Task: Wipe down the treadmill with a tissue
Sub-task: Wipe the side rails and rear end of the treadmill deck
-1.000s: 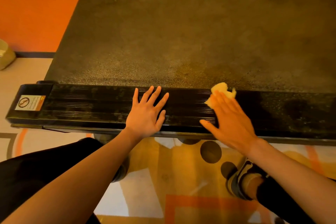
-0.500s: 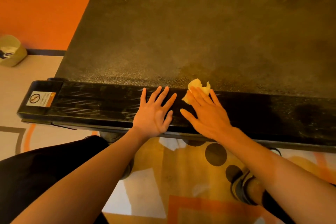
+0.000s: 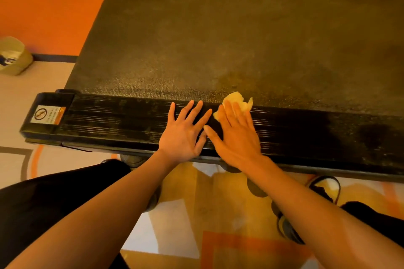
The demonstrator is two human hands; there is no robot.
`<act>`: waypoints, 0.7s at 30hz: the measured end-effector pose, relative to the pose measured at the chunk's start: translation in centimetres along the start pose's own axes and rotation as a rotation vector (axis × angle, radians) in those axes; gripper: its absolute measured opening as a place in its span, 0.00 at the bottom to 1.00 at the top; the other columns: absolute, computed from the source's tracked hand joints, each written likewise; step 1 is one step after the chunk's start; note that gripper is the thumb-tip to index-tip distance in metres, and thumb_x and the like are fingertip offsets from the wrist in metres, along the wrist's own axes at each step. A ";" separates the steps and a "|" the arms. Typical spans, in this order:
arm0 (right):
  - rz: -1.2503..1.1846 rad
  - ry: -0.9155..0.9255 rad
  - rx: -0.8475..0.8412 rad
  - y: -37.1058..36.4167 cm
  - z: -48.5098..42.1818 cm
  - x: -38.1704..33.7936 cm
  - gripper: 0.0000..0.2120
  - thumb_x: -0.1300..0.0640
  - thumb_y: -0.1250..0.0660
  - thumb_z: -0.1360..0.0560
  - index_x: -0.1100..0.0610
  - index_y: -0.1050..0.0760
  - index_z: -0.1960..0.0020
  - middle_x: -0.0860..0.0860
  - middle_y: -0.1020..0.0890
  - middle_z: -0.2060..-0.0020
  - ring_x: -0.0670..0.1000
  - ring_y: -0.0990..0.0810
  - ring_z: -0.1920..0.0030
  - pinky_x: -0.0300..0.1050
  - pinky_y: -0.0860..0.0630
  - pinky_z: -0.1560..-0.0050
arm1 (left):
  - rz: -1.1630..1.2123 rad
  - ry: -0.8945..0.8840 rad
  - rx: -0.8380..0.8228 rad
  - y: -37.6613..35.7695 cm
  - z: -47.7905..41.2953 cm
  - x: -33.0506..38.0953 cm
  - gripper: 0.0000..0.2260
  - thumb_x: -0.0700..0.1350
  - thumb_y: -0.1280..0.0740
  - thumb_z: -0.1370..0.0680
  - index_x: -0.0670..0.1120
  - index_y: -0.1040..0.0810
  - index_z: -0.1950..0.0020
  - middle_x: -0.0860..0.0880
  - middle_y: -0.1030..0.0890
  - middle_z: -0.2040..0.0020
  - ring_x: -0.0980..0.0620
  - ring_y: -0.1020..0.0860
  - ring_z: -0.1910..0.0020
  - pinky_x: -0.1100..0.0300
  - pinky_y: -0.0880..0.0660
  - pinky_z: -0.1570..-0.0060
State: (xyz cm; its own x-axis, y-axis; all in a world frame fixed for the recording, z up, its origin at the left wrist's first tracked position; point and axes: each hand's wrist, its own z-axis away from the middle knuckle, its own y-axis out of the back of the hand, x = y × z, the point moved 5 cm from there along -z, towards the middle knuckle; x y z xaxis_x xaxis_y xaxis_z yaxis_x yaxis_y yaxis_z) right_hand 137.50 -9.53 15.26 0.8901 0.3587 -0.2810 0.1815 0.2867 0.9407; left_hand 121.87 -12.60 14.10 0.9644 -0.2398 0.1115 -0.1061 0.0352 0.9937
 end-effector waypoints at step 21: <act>-0.041 -0.151 0.030 -0.2 0.2 0.8 0.45 0.29 0.71 0.24 0.53 0.56 0.15 0.52 0.56 0.16 0.53 0.63 0.17 0.56 0.67 0.20 | -0.026 0.004 -0.024 0.0 0.0 -0.1 0.27 0.58 0.51 0.15 0.52 0.38 0.17 0.43 0.38 0.17 0.40 0.42 0.18 0.29 0.49 0.24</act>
State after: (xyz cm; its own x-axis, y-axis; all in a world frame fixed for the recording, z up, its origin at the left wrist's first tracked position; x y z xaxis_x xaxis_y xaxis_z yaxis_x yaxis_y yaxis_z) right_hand 138.28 -9.43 14.92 0.9341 0.2087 -0.2896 0.2293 0.2710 0.9349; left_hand 121.81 -12.58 14.06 0.9678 -0.2366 0.0858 -0.0754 0.0528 0.9958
